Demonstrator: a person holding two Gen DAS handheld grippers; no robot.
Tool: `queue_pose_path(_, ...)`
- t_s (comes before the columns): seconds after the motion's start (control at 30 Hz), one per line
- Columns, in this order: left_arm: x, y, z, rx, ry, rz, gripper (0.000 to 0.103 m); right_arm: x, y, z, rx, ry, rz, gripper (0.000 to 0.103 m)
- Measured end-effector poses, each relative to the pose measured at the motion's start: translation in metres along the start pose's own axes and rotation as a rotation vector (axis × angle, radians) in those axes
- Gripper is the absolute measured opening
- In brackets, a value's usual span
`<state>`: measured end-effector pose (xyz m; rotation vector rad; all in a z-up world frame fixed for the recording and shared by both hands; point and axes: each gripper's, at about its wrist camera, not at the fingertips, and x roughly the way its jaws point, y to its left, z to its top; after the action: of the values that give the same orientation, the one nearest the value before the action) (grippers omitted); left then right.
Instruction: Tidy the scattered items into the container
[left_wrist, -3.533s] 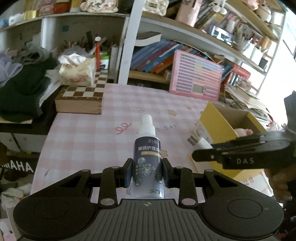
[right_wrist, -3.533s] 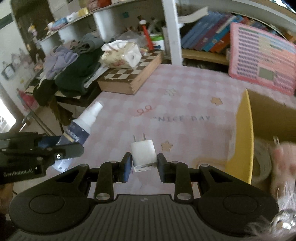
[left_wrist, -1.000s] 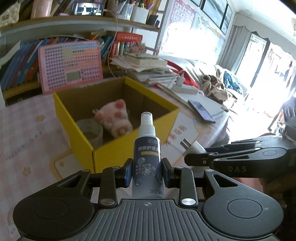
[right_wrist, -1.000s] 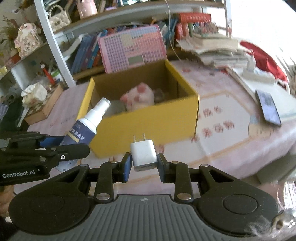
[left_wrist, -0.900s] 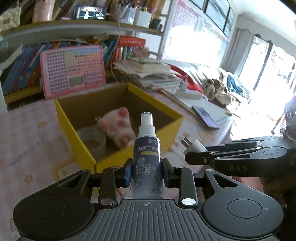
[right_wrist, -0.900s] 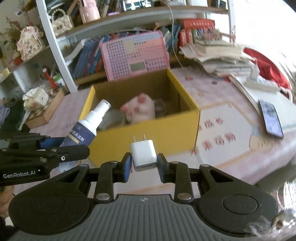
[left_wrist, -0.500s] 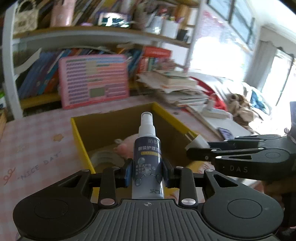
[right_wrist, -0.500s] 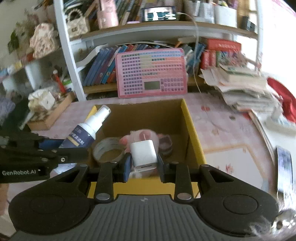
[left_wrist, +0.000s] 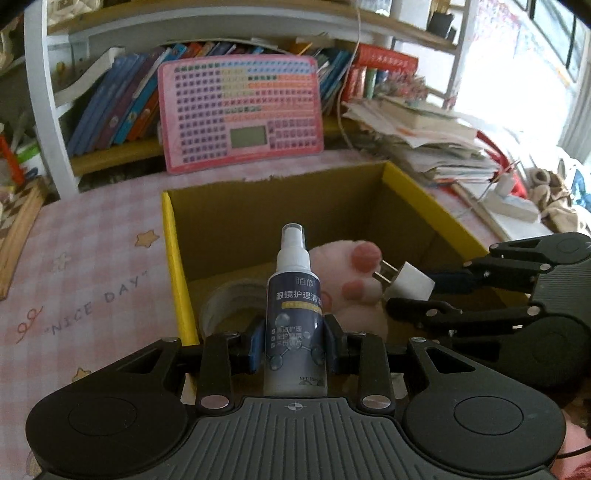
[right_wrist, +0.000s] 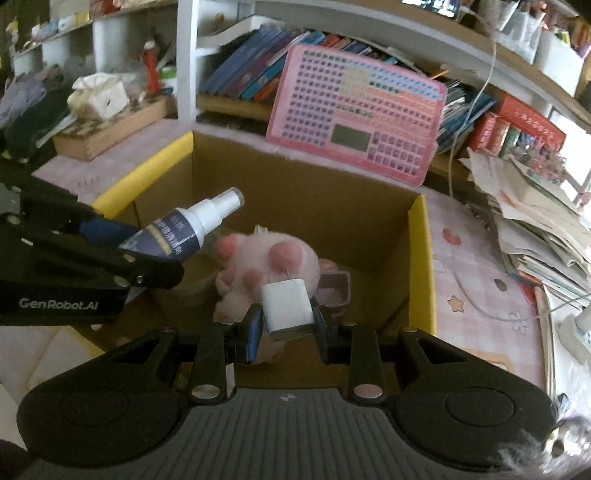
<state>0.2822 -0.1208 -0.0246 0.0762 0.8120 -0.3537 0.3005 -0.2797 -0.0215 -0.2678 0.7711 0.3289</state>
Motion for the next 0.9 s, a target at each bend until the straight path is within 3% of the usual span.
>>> queue_pose_path(0.23, 0.001, -0.007, 0.002, -0.022, -0.014, 0.074, 0.032, 0.004, -0.005, -0.001, -0.01, -0.008, 0.042, 0.028)
queue_pose_path(0.27, -0.001, -0.007, 0.002, -0.026, -0.029, 0.086, 0.034, 0.003, -0.006, -0.001, -0.011, -0.019, 0.043, 0.032)
queue_pose_path(0.3, -0.003, -0.008, 0.003, -0.026, -0.039, 0.093, 0.04, 0.001, -0.007, -0.001, -0.009, -0.031, 0.043, 0.041)
queue_pose_path(0.37, -0.008, -0.009, 0.003, -0.03, -0.059, 0.113, 0.055, -0.004, -0.01, -0.002, 0.002, -0.057, 0.063, 0.046)
queue_pose_path(0.5, -0.028, -0.012, -0.002, -0.035, -0.123, 0.145, 0.071, -0.015, -0.014, -0.002, 0.019, -0.094, 0.073, 0.054)
queue_pose_path(0.67, -0.053, -0.017, -0.006, -0.043, -0.175, 0.159, 0.079, -0.031, -0.017, -0.006, 0.084, -0.124, 0.08, 0.057)
queue_pose_path(0.9, -0.097, -0.013, -0.021, -0.078, -0.257, 0.201, 0.094, -0.067, -0.009, -0.012, 0.155, -0.192, 0.049, 0.069)
